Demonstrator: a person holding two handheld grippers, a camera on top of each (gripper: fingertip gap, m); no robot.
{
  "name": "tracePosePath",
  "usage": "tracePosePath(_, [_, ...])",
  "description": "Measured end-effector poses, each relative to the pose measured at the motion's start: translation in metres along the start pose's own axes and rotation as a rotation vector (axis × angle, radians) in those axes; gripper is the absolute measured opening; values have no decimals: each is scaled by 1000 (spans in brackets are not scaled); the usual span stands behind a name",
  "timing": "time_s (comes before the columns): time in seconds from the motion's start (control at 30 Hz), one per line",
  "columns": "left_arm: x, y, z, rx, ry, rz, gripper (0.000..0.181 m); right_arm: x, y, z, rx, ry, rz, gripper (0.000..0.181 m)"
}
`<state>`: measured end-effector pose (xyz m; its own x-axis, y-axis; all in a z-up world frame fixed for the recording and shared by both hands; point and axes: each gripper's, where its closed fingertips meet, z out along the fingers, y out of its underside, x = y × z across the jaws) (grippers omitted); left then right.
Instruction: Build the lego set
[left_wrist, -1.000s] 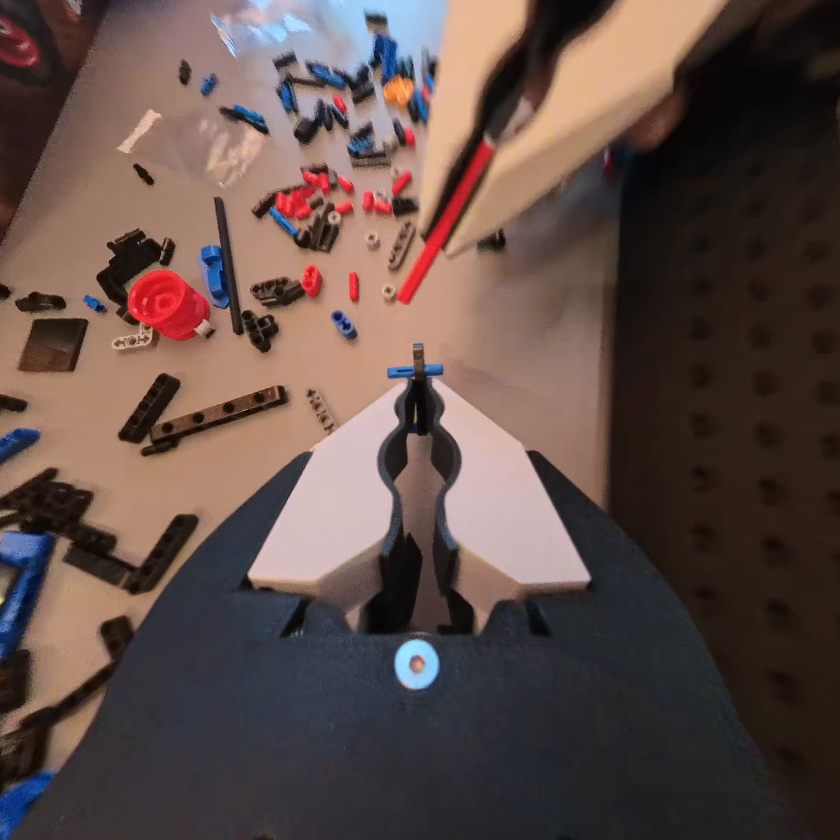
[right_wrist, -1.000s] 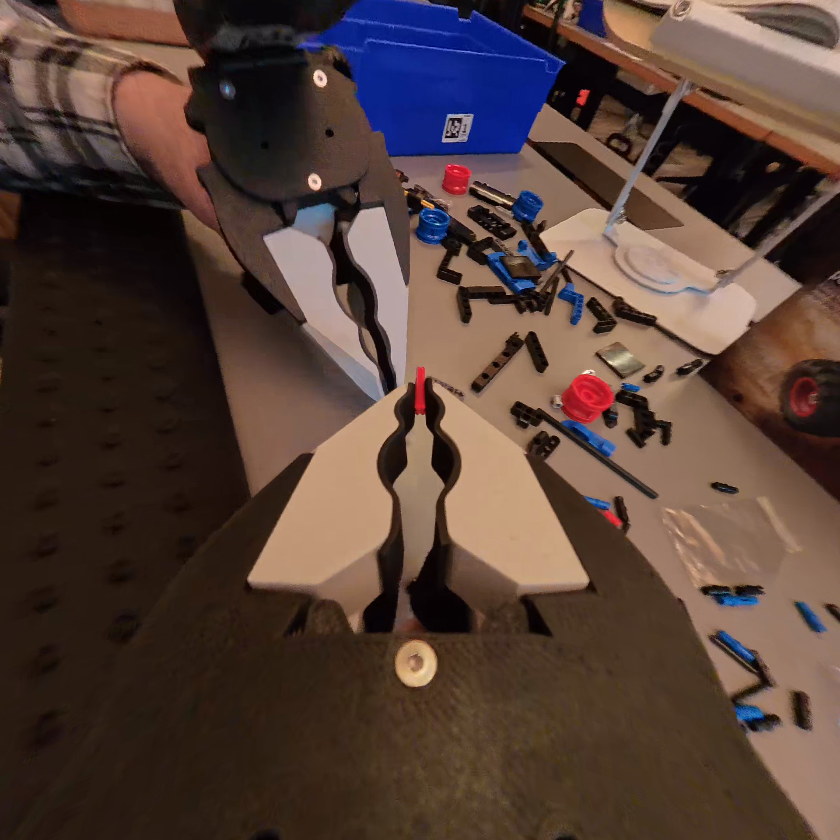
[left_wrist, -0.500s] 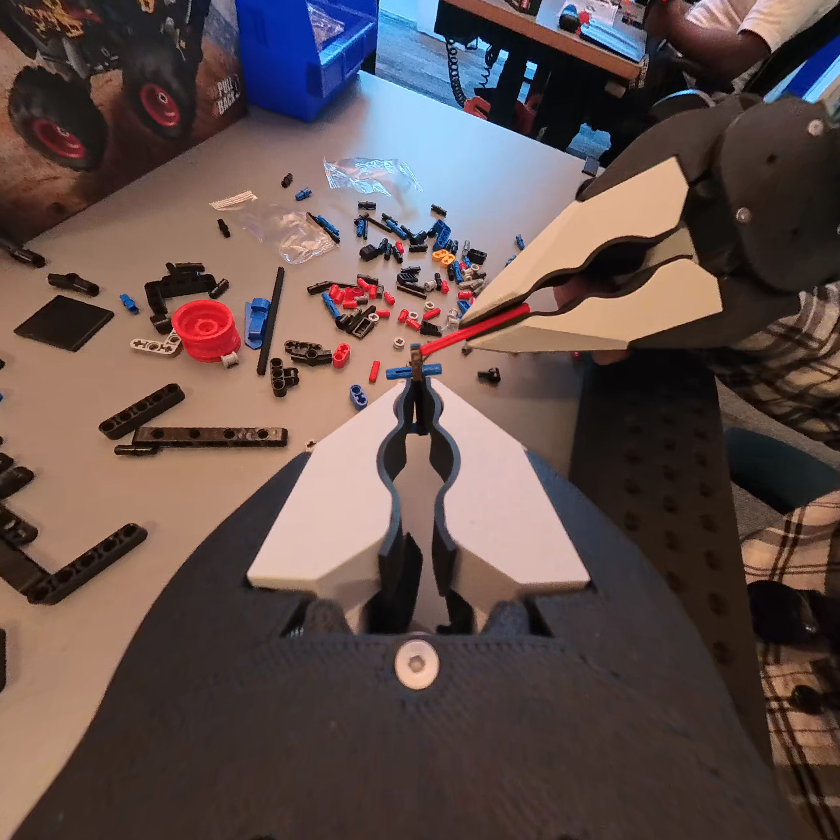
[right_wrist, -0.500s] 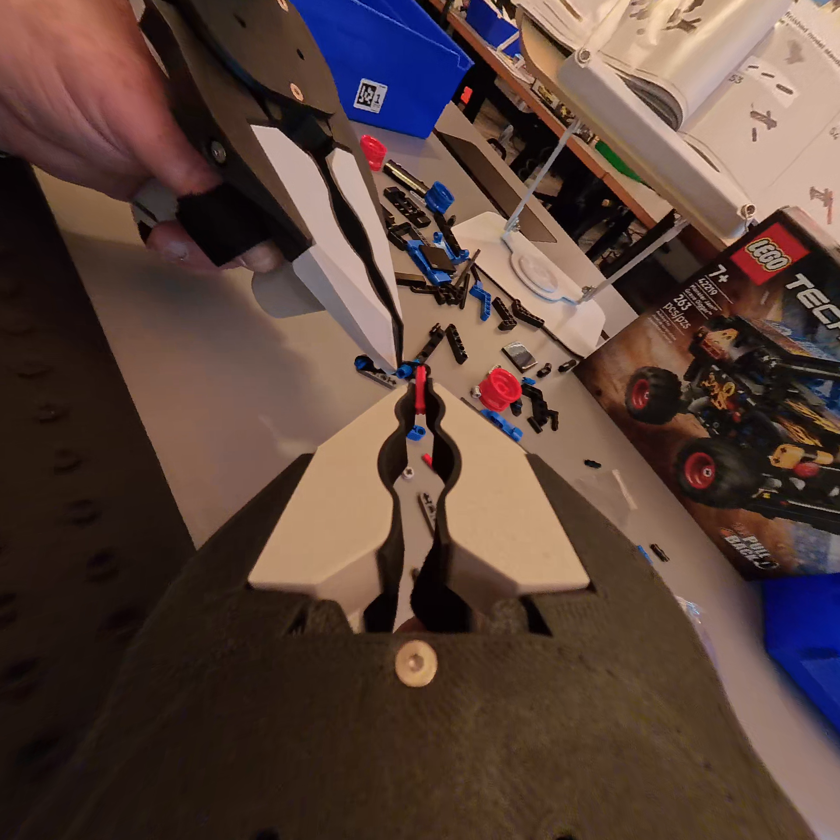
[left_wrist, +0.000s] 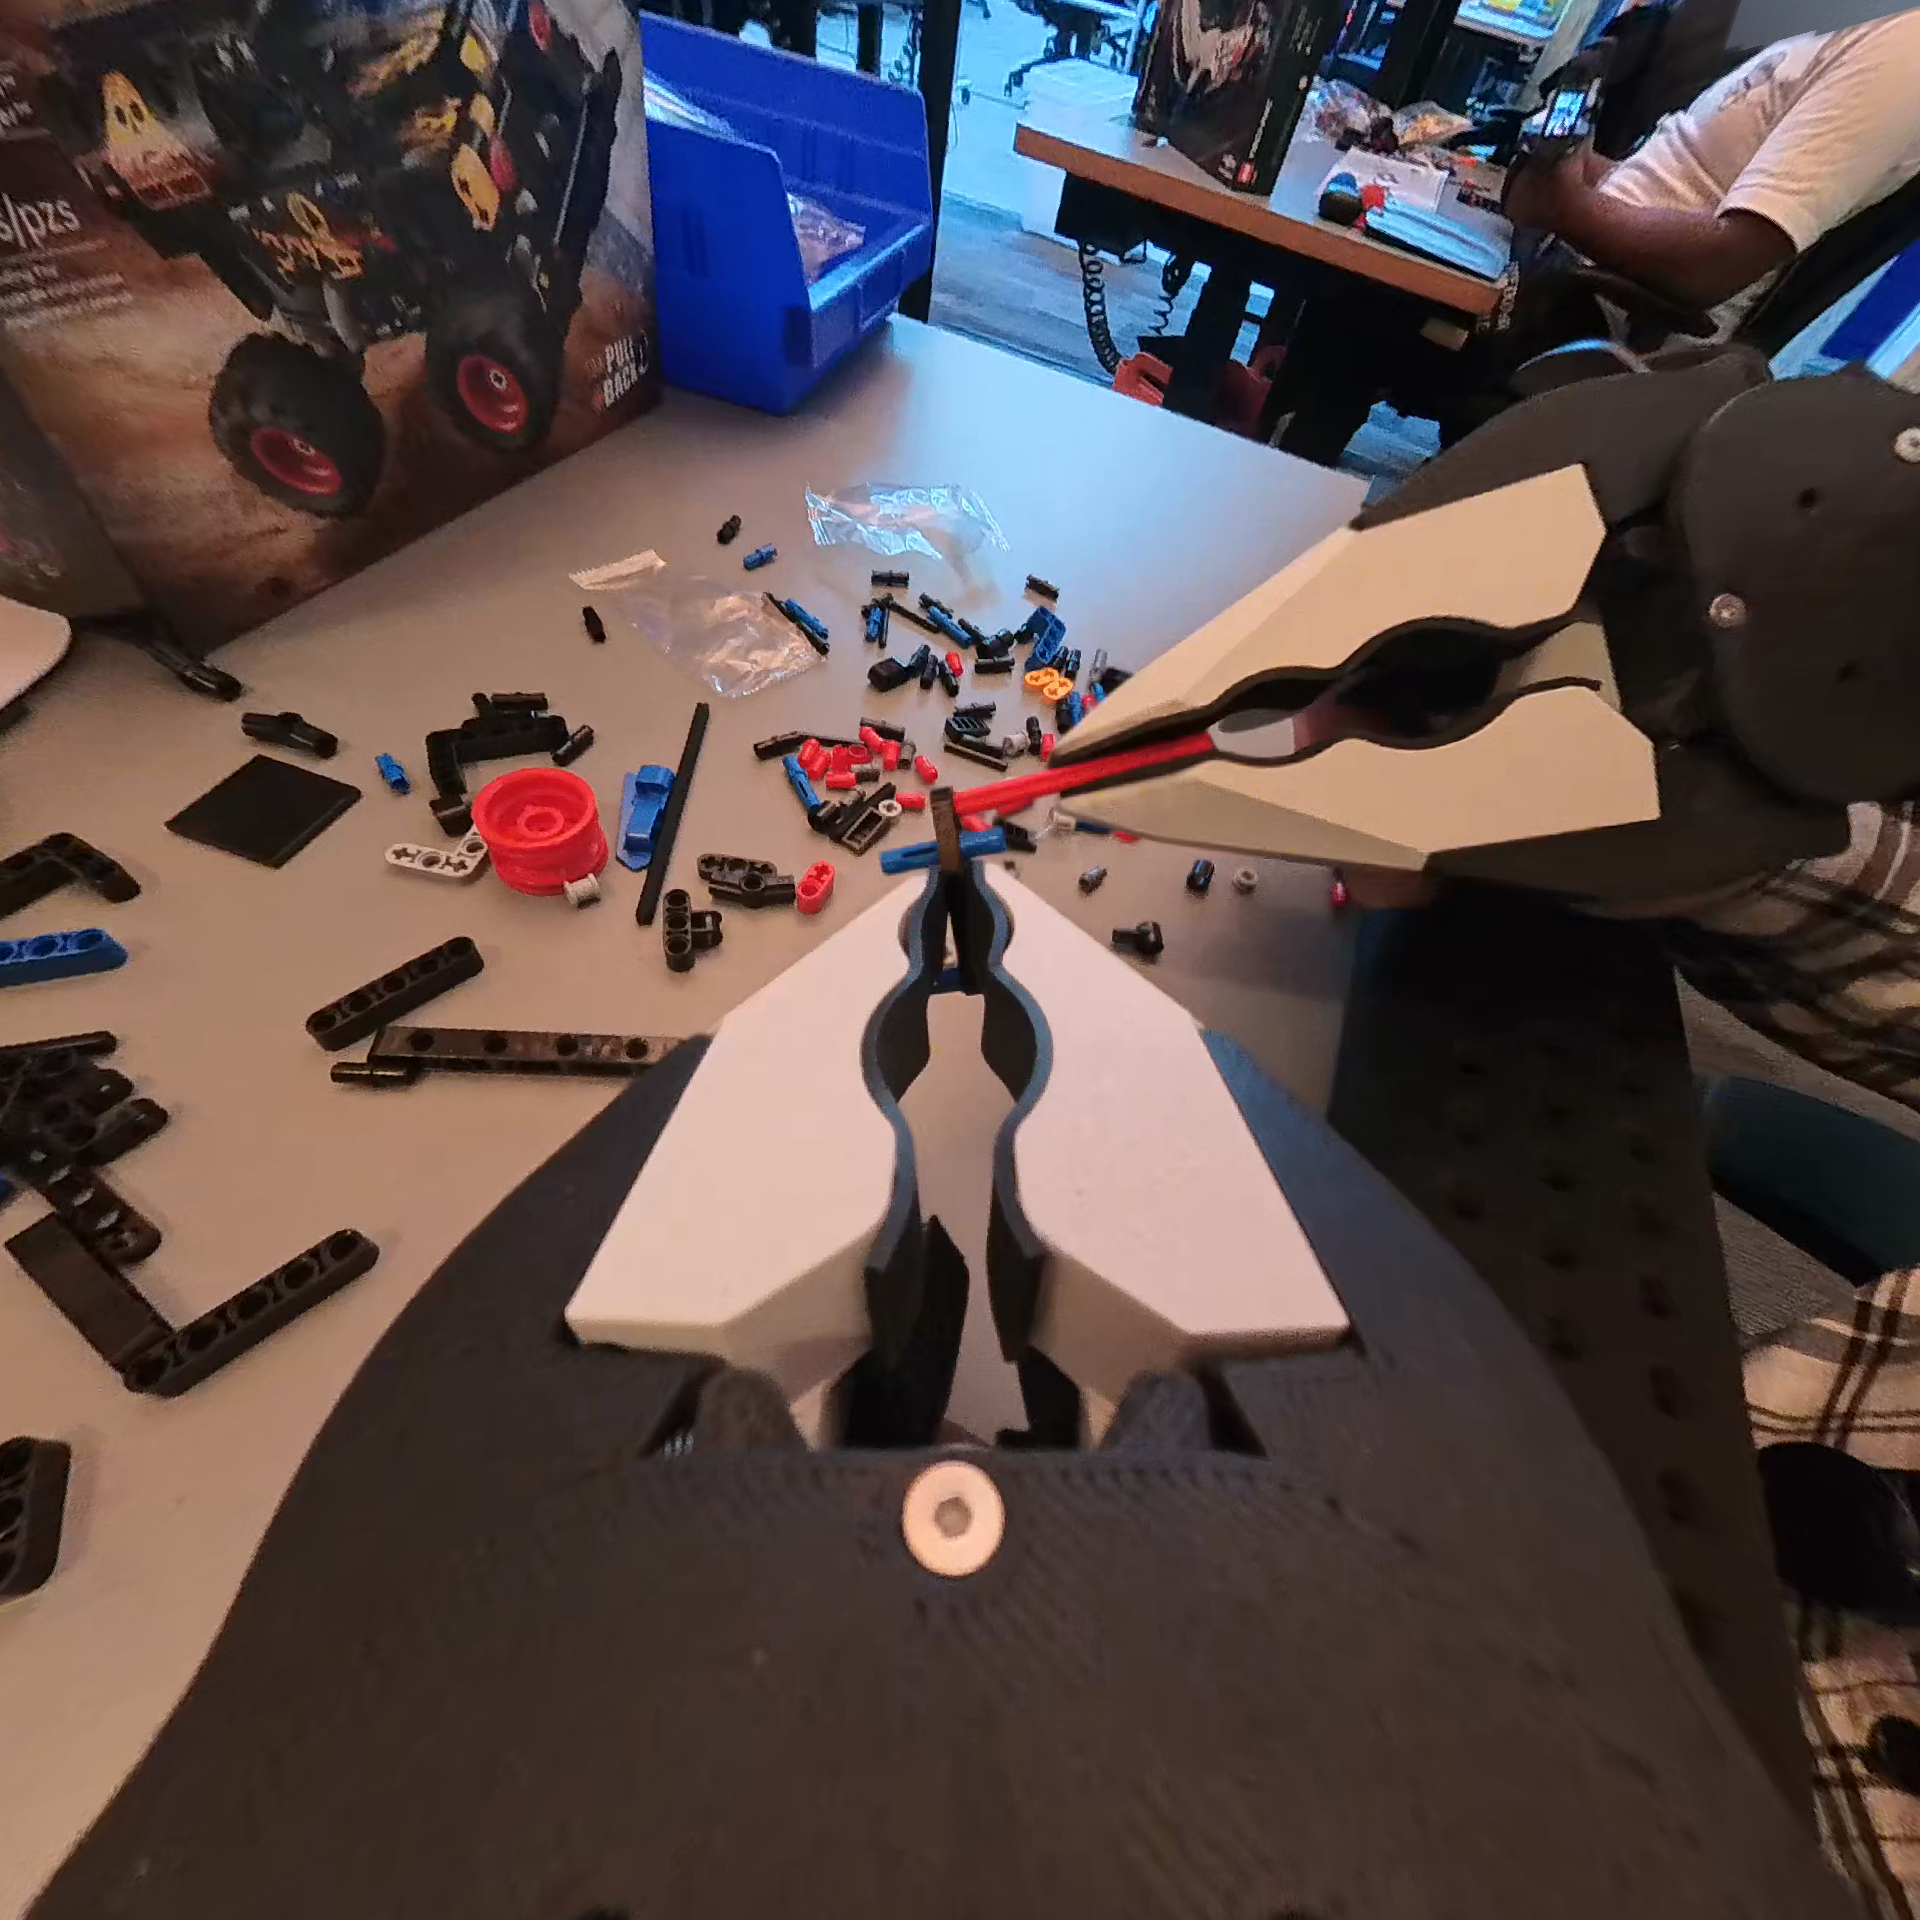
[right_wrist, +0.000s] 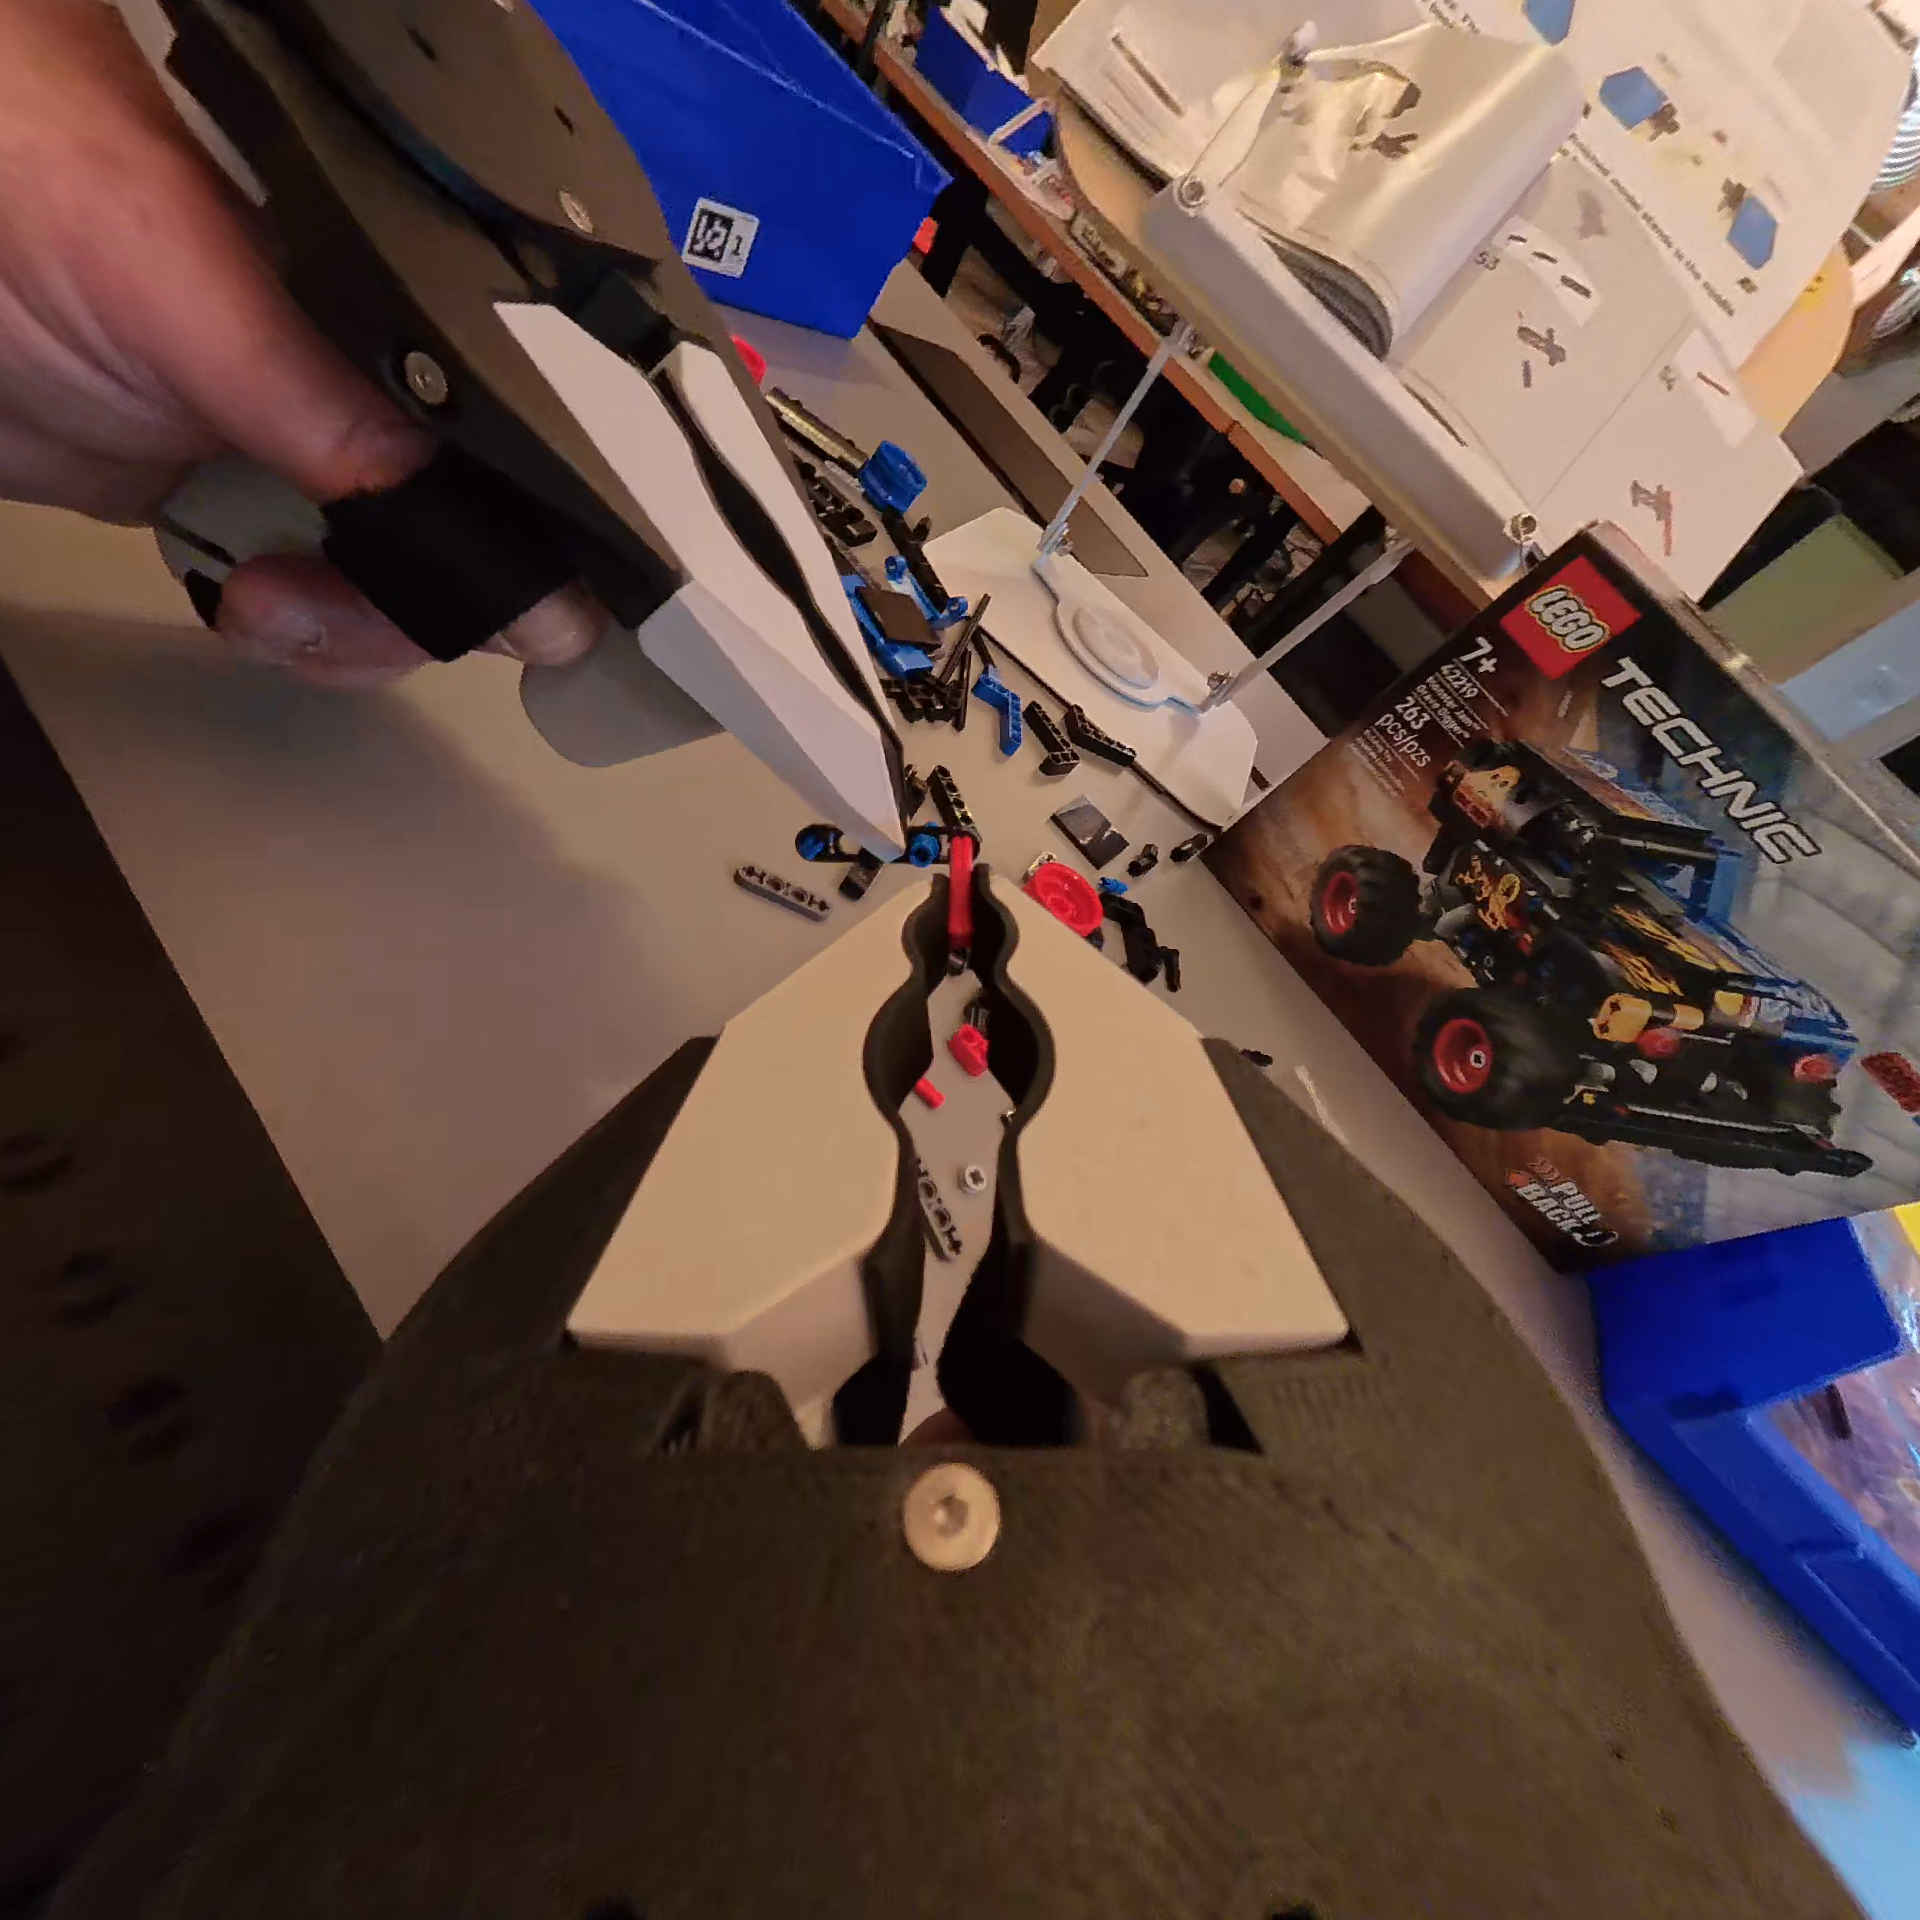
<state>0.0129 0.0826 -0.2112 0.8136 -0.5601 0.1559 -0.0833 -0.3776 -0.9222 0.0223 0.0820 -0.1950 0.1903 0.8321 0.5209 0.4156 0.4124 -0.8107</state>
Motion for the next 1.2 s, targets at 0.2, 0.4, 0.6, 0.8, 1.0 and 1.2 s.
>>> tracePosePath(0.2, [2, -2, 0, 14, 3, -2, 0, 2, 0, 0, -8, 44, -60, 0])
tracePosePath(0.4, [3, -4, -1, 29, 25, 20, 0, 2, 0, -1, -7, 30, -132, 0])
tracePosePath(0.6, [4, -2, -1, 8, 5, 133, 0, -2, 2, -4, 12, -37, -183, 0])
tracePosePath(0.8, [6, -4, -2, 17, 12, 155, 0, -1, -1, -6, 27, -34, -216, 0])
tracePosePath(1.0, [5, -5, -3, 26, 12, 164, 0, 0, -3, -6, 25, -21, -212, 1])
tracePosePath(1.2, [6, -11, -5, 58, -8, 204, 0, 4, -10, -7, 64, -34, -55, 0])
